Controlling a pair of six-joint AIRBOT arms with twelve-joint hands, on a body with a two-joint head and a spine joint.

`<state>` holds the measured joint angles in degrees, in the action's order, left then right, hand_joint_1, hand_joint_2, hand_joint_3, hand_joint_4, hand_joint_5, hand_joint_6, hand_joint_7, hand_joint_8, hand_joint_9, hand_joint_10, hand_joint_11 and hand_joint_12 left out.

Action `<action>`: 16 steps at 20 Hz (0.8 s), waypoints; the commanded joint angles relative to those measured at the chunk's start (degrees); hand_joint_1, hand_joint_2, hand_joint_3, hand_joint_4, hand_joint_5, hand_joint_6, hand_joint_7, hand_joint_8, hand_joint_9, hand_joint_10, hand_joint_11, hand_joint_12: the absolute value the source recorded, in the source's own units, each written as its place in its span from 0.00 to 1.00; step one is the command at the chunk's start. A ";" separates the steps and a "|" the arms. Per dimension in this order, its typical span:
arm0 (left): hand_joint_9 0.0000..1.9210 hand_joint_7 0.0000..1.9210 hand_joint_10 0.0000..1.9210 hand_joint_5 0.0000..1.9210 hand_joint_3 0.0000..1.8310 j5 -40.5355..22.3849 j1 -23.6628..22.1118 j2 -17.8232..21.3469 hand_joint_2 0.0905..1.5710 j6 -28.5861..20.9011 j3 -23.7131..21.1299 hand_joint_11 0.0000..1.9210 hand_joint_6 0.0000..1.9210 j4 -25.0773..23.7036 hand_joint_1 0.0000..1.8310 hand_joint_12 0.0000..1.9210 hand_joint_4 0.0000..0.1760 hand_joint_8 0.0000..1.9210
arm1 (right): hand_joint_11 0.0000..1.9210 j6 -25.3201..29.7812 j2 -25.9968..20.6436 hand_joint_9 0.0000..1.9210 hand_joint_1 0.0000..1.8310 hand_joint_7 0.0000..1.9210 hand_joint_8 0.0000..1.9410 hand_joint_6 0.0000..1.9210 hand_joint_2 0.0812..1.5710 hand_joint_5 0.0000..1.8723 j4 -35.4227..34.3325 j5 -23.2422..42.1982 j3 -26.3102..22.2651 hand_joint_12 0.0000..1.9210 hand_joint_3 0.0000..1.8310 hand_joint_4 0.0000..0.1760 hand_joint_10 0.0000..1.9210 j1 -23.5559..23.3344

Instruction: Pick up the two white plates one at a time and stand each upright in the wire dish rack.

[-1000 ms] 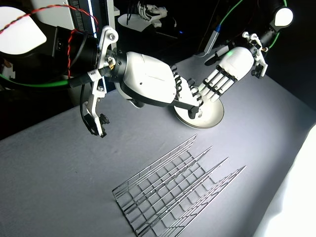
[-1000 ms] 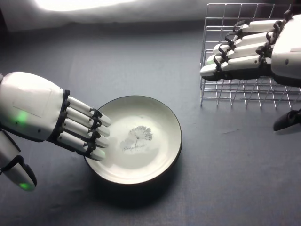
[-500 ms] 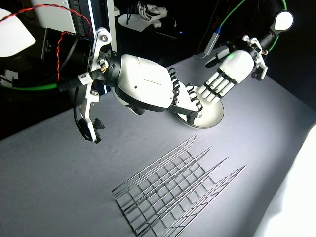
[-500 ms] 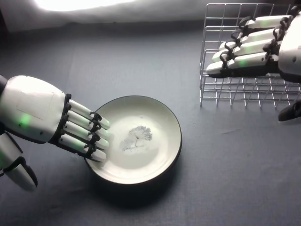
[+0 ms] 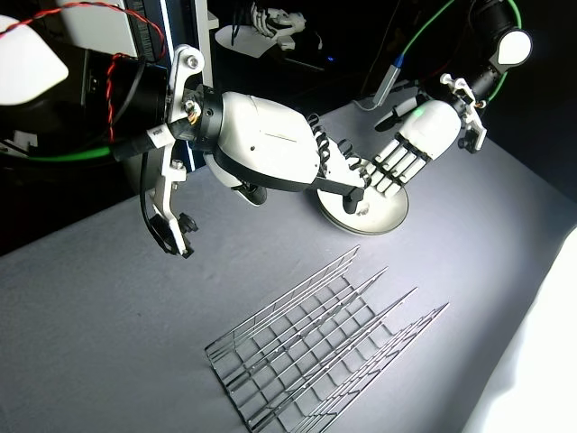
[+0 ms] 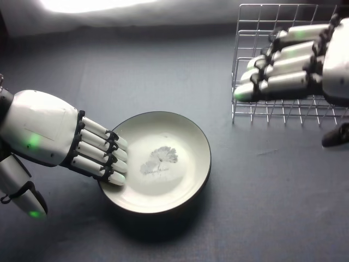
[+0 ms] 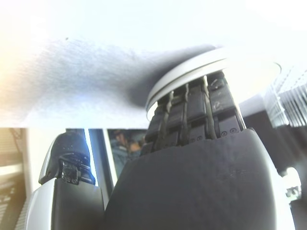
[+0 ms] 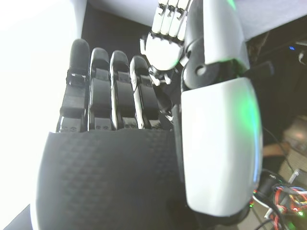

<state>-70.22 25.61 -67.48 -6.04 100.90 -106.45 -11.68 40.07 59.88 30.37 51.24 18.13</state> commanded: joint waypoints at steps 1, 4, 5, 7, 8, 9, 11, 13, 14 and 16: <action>0.00 0.00 0.00 0.00 0.00 -1.67 0.14 -0.02 0.73 0.21 0.33 0.00 0.00 2.58 0.00 0.00 0.00 0.00 | 0.00 0.01 -0.23 0.15 0.67 0.14 0.00 0.01 0.58 0.15 -2.14 6.16 0.37 0.53 0.00 0.00 0.01 -0.32; 0.00 0.00 0.00 0.00 0.00 -1.48 0.72 -0.33 0.73 0.88 0.32 0.00 0.00 2.46 0.00 0.00 0.00 0.00 | 0.00 0.01 0.08 0.15 0.66 0.15 0.00 0.00 0.57 0.15 -1.93 10.87 2.33 0.54 0.00 0.00 0.01 1.25; 0.00 0.00 0.00 0.00 0.00 -1.16 1.16 -0.53 0.73 1.33 0.17 0.00 0.00 2.46 0.00 0.00 0.00 0.00 | 0.00 0.01 0.19 0.15 0.66 0.15 0.00 0.00 0.57 0.15 -1.63 12.35 3.25 0.54 0.00 0.00 0.01 1.98; 0.00 0.00 0.00 0.00 0.00 -0.50 1.73 -1.04 0.74 1.73 -0.05 0.00 0.00 2.48 0.00 0.00 0.00 0.00 | 0.00 -0.03 0.20 0.15 0.66 0.15 0.00 0.00 0.57 0.15 -1.44 12.84 3.89 0.53 0.00 0.00 0.00 2.72; 0.00 0.00 0.00 0.00 0.00 -0.06 2.04 -1.37 0.73 1.90 -0.21 0.00 0.00 2.51 0.00 0.00 0.00 0.00 | 0.00 -0.07 0.20 0.15 0.66 0.14 0.00 0.00 0.58 0.14 -1.44 13.00 4.05 0.53 0.00 0.00 0.00 3.02; 0.00 0.00 0.00 0.00 0.00 0.38 2.39 -1.89 0.73 2.02 -0.41 0.00 0.00 2.55 0.00 0.00 0.00 0.00 | 0.00 -0.10 0.20 0.16 0.67 0.15 0.00 0.01 0.57 0.16 -1.44 13.40 4.17 0.55 0.00 0.00 0.01 3.29; 0.00 0.00 0.00 0.00 0.00 0.77 2.85 -2.71 0.73 2.73 -0.74 0.00 0.00 2.78 0.00 0.00 0.00 0.00 | 0.00 -0.10 0.20 0.16 0.67 0.16 0.00 0.00 0.57 0.17 -1.44 13.47 4.25 0.56 0.00 0.00 0.01 3.39; 0.00 0.00 0.00 0.00 0.00 1.09 3.07 -3.87 0.73 2.92 -0.94 0.00 0.00 3.40 0.00 0.00 0.00 0.00 | 0.00 -0.10 0.20 0.15 0.66 0.15 0.00 0.00 0.59 0.15 -1.44 13.53 4.26 0.53 0.00 0.00 0.00 3.42; 0.00 0.00 0.00 0.00 0.00 1.16 3.07 -4.09 0.73 2.92 -1.05 0.00 0.00 3.71 0.00 0.00 0.00 0.00 | 0.00 -0.10 0.20 0.15 0.67 0.14 0.00 0.00 0.59 0.15 -1.44 13.59 4.26 0.53 0.00 0.00 0.00 3.43; 0.00 0.00 0.00 0.00 0.00 1.75 3.01 -4.74 0.73 2.92 -1.55 0.00 0.00 4.94 0.00 0.00 0.00 0.00 | 0.00 -0.10 0.21 0.15 0.67 0.14 0.00 0.00 0.59 0.15 -1.34 13.76 4.26 0.53 0.00 0.00 0.00 3.72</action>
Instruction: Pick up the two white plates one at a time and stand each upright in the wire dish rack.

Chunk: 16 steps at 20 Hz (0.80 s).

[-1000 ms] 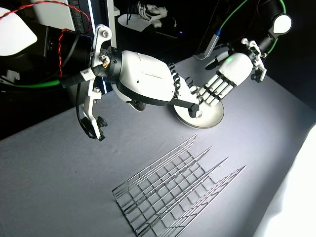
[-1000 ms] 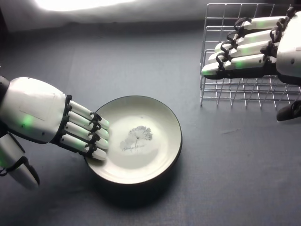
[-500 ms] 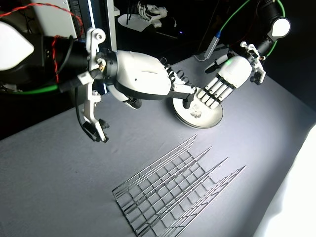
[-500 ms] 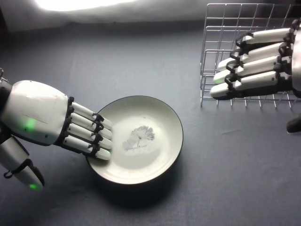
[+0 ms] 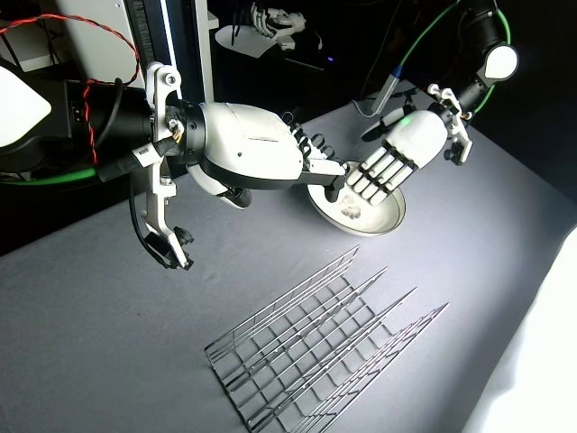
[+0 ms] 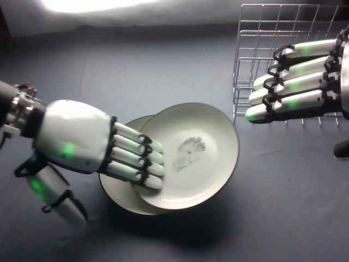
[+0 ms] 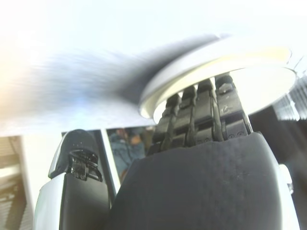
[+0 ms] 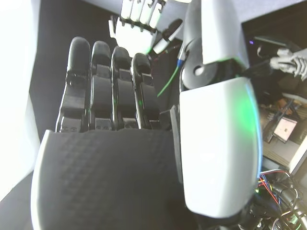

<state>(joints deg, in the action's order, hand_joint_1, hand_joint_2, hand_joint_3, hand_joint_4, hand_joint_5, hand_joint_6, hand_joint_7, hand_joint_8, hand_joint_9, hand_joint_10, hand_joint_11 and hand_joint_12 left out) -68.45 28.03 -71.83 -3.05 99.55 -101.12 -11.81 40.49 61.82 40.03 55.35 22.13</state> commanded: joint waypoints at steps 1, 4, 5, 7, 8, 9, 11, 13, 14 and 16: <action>0.00 0.00 0.00 0.00 0.00 0.38 0.41 -0.86 0.73 -0.09 -0.33 0.00 0.00 0.15 0.00 0.00 0.00 0.00 | 0.00 0.03 -0.21 0.15 0.67 0.14 0.00 0.00 0.59 0.15 -3.20 4.28 0.15 0.53 0.00 0.00 0.00 0.09; 0.00 0.00 0.00 0.01 0.00 1.04 0.11 -1.70 0.73 -0.23 -0.42 0.00 0.00 0.60 0.00 0.00 0.00 0.00 | 0.00 0.02 -0.06 0.15 0.67 0.15 0.00 0.00 0.58 0.16 -2.22 4.79 0.16 0.53 0.00 0.00 0.00 1.08; 0.00 0.00 0.00 0.00 0.00 1.23 -0.06 -1.91 0.73 -0.38 -0.47 0.00 0.00 0.70 0.00 0.00 0.00 0.00 | 0.00 -0.04 0.13 0.16 0.68 0.16 0.00 0.01 0.58 0.17 -1.97 4.96 0.16 0.53 0.00 0.00 0.00 1.48; 0.00 0.00 0.00 0.00 0.00 1.62 -0.39 -2.23 0.73 -0.94 -0.51 0.00 0.00 1.52 0.00 0.00 0.00 0.00 | 0.00 -0.13 0.77 0.16 0.69 0.16 0.00 0.00 0.58 0.16 -1.58 4.96 0.16 0.53 0.00 0.00 0.00 2.16; 0.00 0.00 0.00 0.00 0.00 1.98 -0.65 -2.46 0.73 -1.49 -0.52 0.00 0.00 2.10 0.00 0.00 0.00 0.00 | 0.00 -0.22 1.43 0.16 0.70 0.16 0.00 0.00 0.58 0.16 -1.25 4.88 0.16 0.53 0.00 0.00 0.00 2.51; 0.00 0.00 0.00 0.00 0.00 2.17 -0.74 -2.55 0.73 -1.64 -0.55 0.00 0.00 2.28 0.00 0.00 0.00 0.00 | 0.00 -0.25 1.83 0.15 0.70 0.15 0.00 0.00 0.58 0.16 -1.05 4.73 0.16 0.53 0.00 0.00 0.00 2.52; 0.00 0.00 0.00 0.01 0.00 2.35 -0.87 -2.76 0.73 -1.69 -0.64 0.00 0.00 2.39 0.00 0.00 0.00 0.00 | 0.00 -0.29 3.10 0.15 0.70 0.15 0.00 0.00 0.58 0.16 -0.96 3.57 0.17 0.53 0.00 0.00 0.00 2.75; 0.00 0.00 0.00 0.01 0.00 2.40 -0.88 -2.82 0.73 -1.69 -0.69 0.00 0.00 2.39 0.00 0.00 0.00 0.00 | 0.00 -0.33 4.29 0.14 0.68 0.14 0.00 0.00 0.58 0.15 -0.96 2.96 0.42 0.53 0.00 0.00 0.00 3.21; 0.00 0.00 0.00 0.00 0.00 2.42 -0.86 -2.79 0.73 -1.70 -0.69 0.00 0.00 2.39 0.00 0.00 0.00 0.00 | 0.00 -0.44 5.00 0.13 0.68 0.12 0.00 0.00 0.59 0.14 -0.94 2.59 0.69 0.51 0.00 0.00 0.00 3.40; 0.00 0.00 0.00 0.01 0.00 2.43 -0.86 -2.78 0.73 -1.70 -0.64 0.00 0.00 2.39 0.00 0.00 0.00 0.00 | 0.00 -0.52 6.31 0.13 0.69 0.13 0.00 0.00 0.60 0.14 -0.92 2.33 1.62 0.52 0.00 0.00 0.00 4.01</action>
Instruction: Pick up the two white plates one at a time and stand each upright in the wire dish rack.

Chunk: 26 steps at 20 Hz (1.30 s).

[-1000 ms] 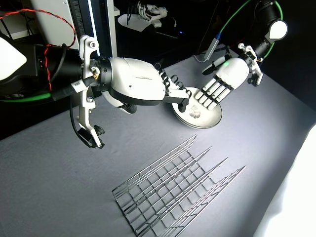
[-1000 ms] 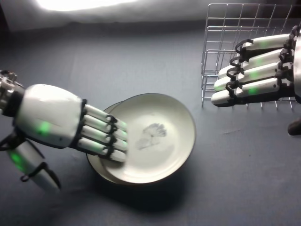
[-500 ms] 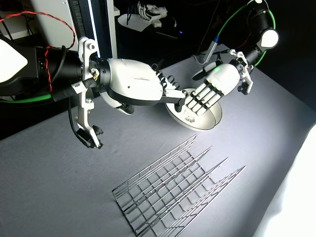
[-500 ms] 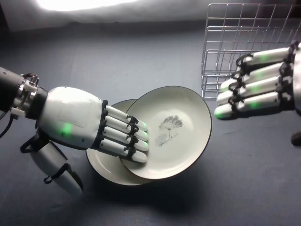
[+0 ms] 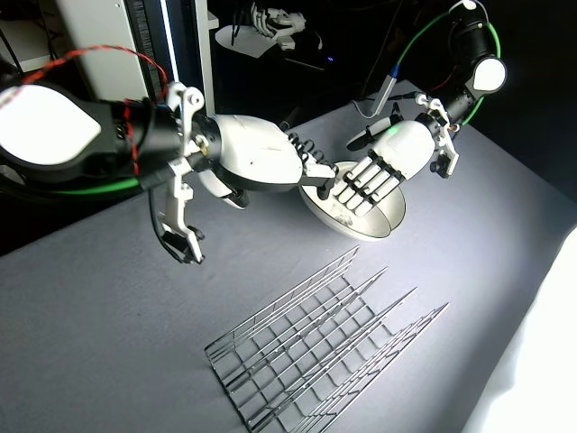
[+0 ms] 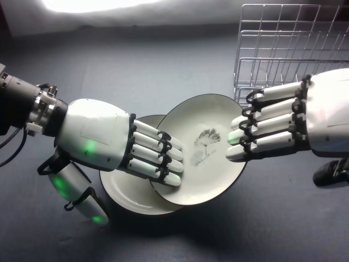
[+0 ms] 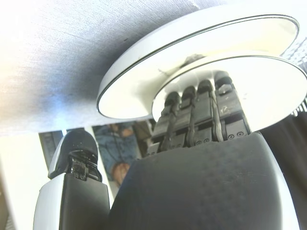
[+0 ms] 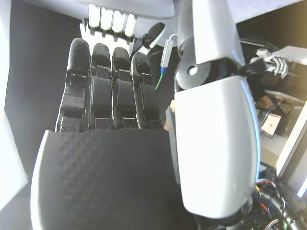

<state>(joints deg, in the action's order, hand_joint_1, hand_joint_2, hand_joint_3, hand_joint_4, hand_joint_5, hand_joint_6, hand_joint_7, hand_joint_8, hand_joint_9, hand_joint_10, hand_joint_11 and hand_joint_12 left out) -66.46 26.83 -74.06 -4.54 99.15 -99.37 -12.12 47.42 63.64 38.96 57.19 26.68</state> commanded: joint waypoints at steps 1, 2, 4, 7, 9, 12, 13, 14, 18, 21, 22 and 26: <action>0.00 0.00 0.00 0.01 0.00 0.45 0.31 -0.56 0.73 -0.21 -0.23 0.00 0.00 0.66 0.00 0.00 0.00 0.00 | 0.00 -0.25 0.15 0.13 0.70 0.13 0.00 0.00 0.61 0.14 -2.70 3.40 0.54 0.51 0.00 0.00 0.00 -0.14; 0.00 0.00 0.00 0.01 0.00 0.45 0.27 -0.56 0.73 -0.21 -0.23 0.00 0.00 0.67 0.00 0.00 0.00 0.00 | 0.00 -0.34 0.70 0.14 0.70 0.13 0.00 0.00 0.61 0.15 -2.66 3.40 1.12 0.52 0.00 0.00 0.00 0.19; 0.00 0.00 0.00 0.01 0.00 0.45 0.23 -0.55 0.73 -0.30 -0.19 0.00 0.00 0.72 0.00 0.00 0.00 0.00 | 0.00 -0.58 2.41 0.13 0.69 0.13 0.00 0.00 0.62 0.14 -2.59 3.40 3.04 0.51 0.01 0.00 0.00 0.91; 0.00 0.00 0.00 0.01 0.00 0.50 0.23 -0.47 0.73 -0.50 -0.19 0.00 0.00 1.06 0.00 0.00 0.00 0.00 | 0.00 -0.74 4.86 0.15 0.69 0.16 0.01 0.00 0.62 0.16 -2.59 3.44 5.56 0.53 0.00 0.00 0.01 1.11; 0.00 0.00 0.00 0.01 0.00 0.50 0.23 -0.47 0.73 -0.50 -0.07 0.00 0.00 1.10 0.00 0.00 0.00 0.00 | 0.00 -0.82 6.38 0.17 0.69 0.17 0.01 0.01 0.60 0.17 -2.60 3.44 6.78 0.55 0.00 0.00 0.01 1.08; 0.00 0.00 0.00 0.01 0.00 0.50 0.22 -0.52 0.73 -0.50 0.01 0.00 0.00 1.22 0.00 0.00 0.00 0.00 | 0.00 -0.86 7.89 0.17 0.68 0.17 0.00 0.00 0.61 0.16 -2.60 3.44 7.70 0.55 0.00 0.00 0.01 1.05; 0.00 0.00 0.00 0.01 0.00 0.50 0.21 -0.54 0.73 -0.50 0.01 0.00 0.00 1.24 0.00 0.00 0.00 0.00 | 0.00 -0.92 8.48 0.18 0.68 0.17 0.00 0.00 0.60 0.16 -2.60 3.44 8.01 0.56 0.00 0.00 0.01 1.04; 0.00 0.00 0.00 0.00 0.00 0.50 0.21 -0.55 0.73 -0.50 0.05 0.00 0.00 1.24 0.00 0.00 0.00 0.00 | 0.00 -0.97 8.97 0.18 0.68 0.18 0.00 0.00 0.60 0.16 -2.60 3.44 8.31 0.58 0.00 0.00 0.01 0.86; 0.00 0.00 0.00 0.00 0.00 0.50 0.22 -0.50 0.73 -0.49 0.13 0.00 0.00 1.26 0.00 0.00 0.00 0.00 | 0.00 -0.89 9.61 0.18 0.68 0.17 0.00 0.00 0.59 0.16 -2.58 2.55 8.74 0.57 0.00 0.00 0.01 -1.27; 0.00 0.01 0.00 0.03 0.00 0.50 0.24 -0.32 0.73 -0.50 0.20 0.00 0.01 1.37 0.00 0.00 0.00 0.00 | 0.00 -0.48 9.01 0.17 0.68 0.16 0.00 0.00 0.58 0.16 -2.46 2.77 8.70 0.55 0.00 0.00 0.00 -3.09; 0.01 0.03 0.00 0.05 0.00 0.50 0.24 -0.31 0.73 -0.50 0.29 0.00 0.01 1.39 0.00 0.00 0.00 0.00 | 0.00 -0.40 8.73 0.16 0.68 0.16 0.00 0.00 0.58 0.16 -2.45 2.80 8.70 0.55 0.00 0.00 0.00 -3.63; 0.02 0.04 0.00 0.07 0.00 0.50 0.28 -0.28 0.73 -0.50 0.53 0.00 0.01 1.40 0.00 0.00 0.00 0.00 | 0.00 -0.26 7.90 0.14 0.67 0.15 0.00 0.00 0.62 0.15 -2.44 2.80 8.70 0.50 0.01 0.00 0.00 -5.94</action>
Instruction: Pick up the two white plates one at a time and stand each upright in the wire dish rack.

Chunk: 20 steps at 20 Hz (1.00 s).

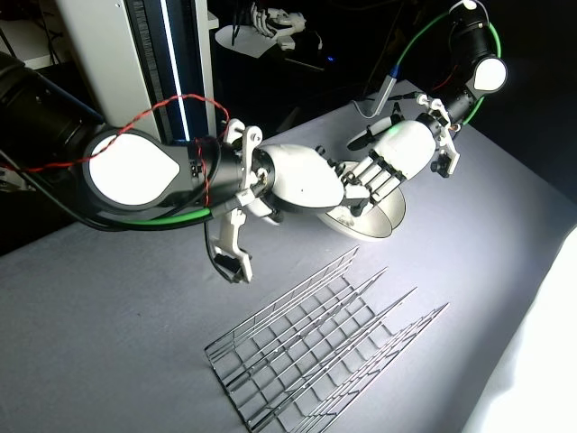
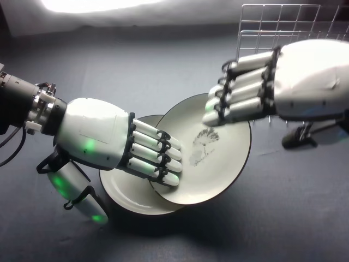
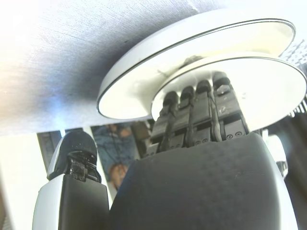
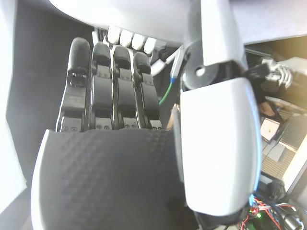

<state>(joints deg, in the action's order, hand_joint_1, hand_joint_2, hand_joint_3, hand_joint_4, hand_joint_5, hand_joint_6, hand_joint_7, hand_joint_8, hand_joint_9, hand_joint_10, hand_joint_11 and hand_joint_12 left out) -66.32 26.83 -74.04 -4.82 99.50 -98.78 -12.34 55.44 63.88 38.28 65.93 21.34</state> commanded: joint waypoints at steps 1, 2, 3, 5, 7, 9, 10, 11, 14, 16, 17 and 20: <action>0.02 0.04 0.00 0.07 0.00 0.37 0.28 -0.28 0.73 -0.21 0.21 0.00 0.01 0.81 0.00 0.00 0.00 0.00 | 0.00 -0.04 -0.20 0.15 0.67 0.14 0.00 0.00 0.62 0.14 -2.69 3.60 -0.05 0.51 0.01 0.00 0.00 -0.81; 0.03 0.05 0.00 0.08 0.00 0.37 0.28 -0.28 0.73 -0.21 0.24 0.01 0.01 0.81 0.00 0.00 0.00 0.00 | 0.00 -0.04 -0.25 0.15 0.66 0.14 0.00 0.00 0.62 0.15 -2.69 3.79 -0.05 0.51 0.01 0.00 0.00 -0.96; 0.03 0.05 0.00 0.07 0.00 0.37 0.28 -0.26 0.74 -0.21 0.30 0.01 0.00 0.81 0.00 0.01 0.00 0.00 | 0.00 -0.04 -0.26 0.15 0.67 0.14 0.00 0.00 0.63 0.15 -2.67 4.01 -0.05 0.52 0.00 0.00 0.00 -1.01; 0.02 0.04 0.00 0.06 0.00 0.33 0.28 -0.24 0.73 -0.21 0.50 0.01 0.00 0.84 0.00 0.01 0.00 0.00 | 0.00 -0.04 -0.25 0.14 0.67 0.13 0.00 0.00 0.64 0.14 -2.32 4.11 -0.05 0.52 0.00 0.00 0.00 -0.87; 0.01 0.03 0.00 0.06 0.00 0.19 0.28 -0.31 0.73 -0.21 0.75 0.00 0.00 0.84 0.00 0.00 0.00 0.00 | 0.00 -0.05 -0.20 0.14 0.68 0.14 0.00 0.00 0.64 0.14 -2.24 4.12 -0.05 0.50 0.00 0.00 0.00 -0.32; 0.00 0.02 0.00 0.06 0.00 0.13 0.28 -0.35 0.73 -0.21 0.79 0.00 0.00 0.85 0.00 0.00 0.00 0.00 | 0.00 -0.11 -0.04 0.14 0.69 0.15 0.01 0.00 0.64 0.14 -2.19 4.15 -0.05 0.50 0.00 0.00 0.00 0.67; 0.00 0.01 0.00 0.05 0.00 0.13 0.28 -0.35 0.73 -0.21 0.79 0.00 0.00 0.86 0.00 0.00 0.00 0.00 | 0.00 -0.20 0.10 0.14 0.69 0.15 0.01 0.00 0.64 0.14 -2.19 4.15 -0.04 0.50 0.00 0.00 0.00 1.33; 0.00 0.02 0.00 0.05 0.00 0.13 0.31 -0.35 0.73 -0.21 0.78 0.00 0.00 0.93 0.00 0.00 0.00 0.00 | 0.00 -0.31 0.26 0.14 0.68 0.15 0.00 0.00 0.65 0.14 -2.19 4.16 -0.04 0.50 0.00 0.00 0.00 1.75; 0.00 0.02 0.00 0.05 0.00 0.13 0.31 -0.35 0.73 -0.21 0.79 0.00 0.00 1.12 0.00 0.00 0.00 0.00 | 0.00 -0.52 0.96 0.14 0.68 0.15 0.00 0.00 0.64 0.15 -2.19 4.15 -0.03 0.50 0.00 0.00 0.00 2.69; 0.00 0.02 0.00 0.05 0.00 0.14 0.31 -0.37 0.73 -0.21 0.79 0.00 0.00 1.14 0.00 0.00 0.00 0.00 | 0.00 -0.59 1.22 0.15 0.68 0.15 0.00 0.00 0.63 0.16 -2.20 4.12 -0.04 0.52 0.00 0.00 0.00 2.81; 0.00 0.02 0.00 0.05 0.00 0.14 0.31 -0.37 0.73 -0.21 0.79 0.00 0.00 1.20 0.00 0.00 0.00 0.00 | 0.00 -0.62 1.28 0.15 0.69 0.15 0.00 0.00 0.63 0.16 -2.20 4.12 -0.04 0.52 0.00 0.00 0.00 2.81; 0.01 0.03 0.00 0.05 0.00 0.14 0.32 -0.40 0.73 -0.21 0.79 0.00 0.00 1.25 0.00 0.00 0.00 0.00 | 0.00 -0.62 1.29 0.15 0.69 0.16 0.00 0.00 0.63 0.16 -2.19 3.96 -0.04 0.51 0.00 0.00 0.00 2.58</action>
<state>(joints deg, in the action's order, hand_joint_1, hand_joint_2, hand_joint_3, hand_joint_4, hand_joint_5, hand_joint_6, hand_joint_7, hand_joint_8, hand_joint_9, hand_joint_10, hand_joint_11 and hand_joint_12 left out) -66.50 26.83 -74.11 -4.82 100.09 -98.91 -12.75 56.93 64.58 38.59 65.93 24.51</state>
